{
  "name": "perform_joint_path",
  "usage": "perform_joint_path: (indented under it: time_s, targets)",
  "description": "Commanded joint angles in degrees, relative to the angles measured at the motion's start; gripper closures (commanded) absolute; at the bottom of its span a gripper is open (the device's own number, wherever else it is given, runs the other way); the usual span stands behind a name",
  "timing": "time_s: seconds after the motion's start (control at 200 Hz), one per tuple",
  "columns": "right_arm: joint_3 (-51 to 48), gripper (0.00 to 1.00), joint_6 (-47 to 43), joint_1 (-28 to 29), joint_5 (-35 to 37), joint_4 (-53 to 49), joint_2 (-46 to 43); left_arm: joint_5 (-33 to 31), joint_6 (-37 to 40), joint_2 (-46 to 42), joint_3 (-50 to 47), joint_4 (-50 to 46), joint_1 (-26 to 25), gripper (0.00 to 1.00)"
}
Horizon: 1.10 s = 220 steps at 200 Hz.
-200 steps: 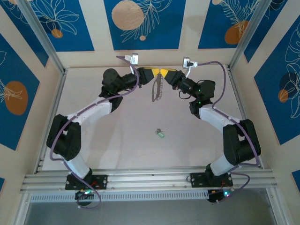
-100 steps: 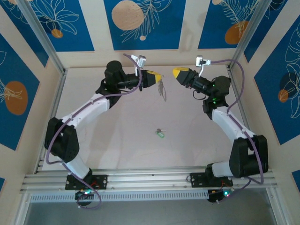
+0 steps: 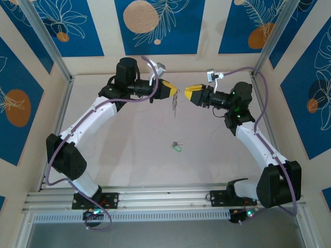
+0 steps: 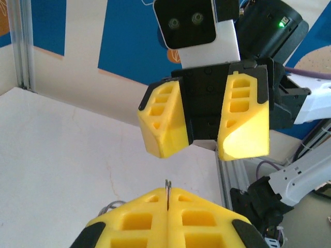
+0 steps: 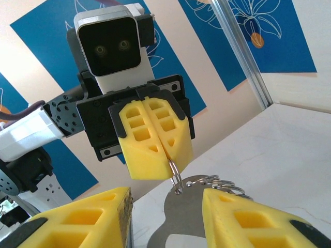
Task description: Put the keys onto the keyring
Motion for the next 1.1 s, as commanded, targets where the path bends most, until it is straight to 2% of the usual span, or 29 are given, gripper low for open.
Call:
perform_joint_path:
  time_s: [0.0, 0.38, 0.575, 0.725, 0.87, 1.03, 1.095]
  targets:
    - [1.12, 0.58, -1.66, 1.0, -0.94, -0.9, -0.19, 2.62, 3.54, -1.91, 2.76, -3.57, -0.51, 1.0]
    - [2.12, 0.6, -1.17, 3.19, 0.09, 0.97, 2.73, 4.68, 1.82, -1.64, 3.12, -1.73, -0.9, 1.0]
    - [2.89, 0.66, -0.5, 3.95, 0.66, 1.91, 3.98, 5.03, 1.19, -1.4, 3.2, -1.01, -1.09, 1.0]
    - [3.72, 0.76, -0.08, 4.33, 0.6, 2.34, 4.75, 4.98, 0.9, -1.27, 3.28, -0.55, -1.44, 1.0]
    - [3.84, 1.0, -0.1, 4.62, 0.31, 2.34, 4.86, 4.84, 0.82, -1.16, 3.38, -0.37, -1.56, 1.0]
    - [2.99, 1.0, -0.81, 4.45, 1.62, 1.97, 4.31, 0.59, -1.69, -2.58, 1.12, 3.3, -1.66, 1.0]
    - [2.14, 1.0, -0.35, 4.12, 2.66, 3.02, 4.07, -4.7, -3.77, -4.64, -1.92, 7.16, -1.58, 0.82]
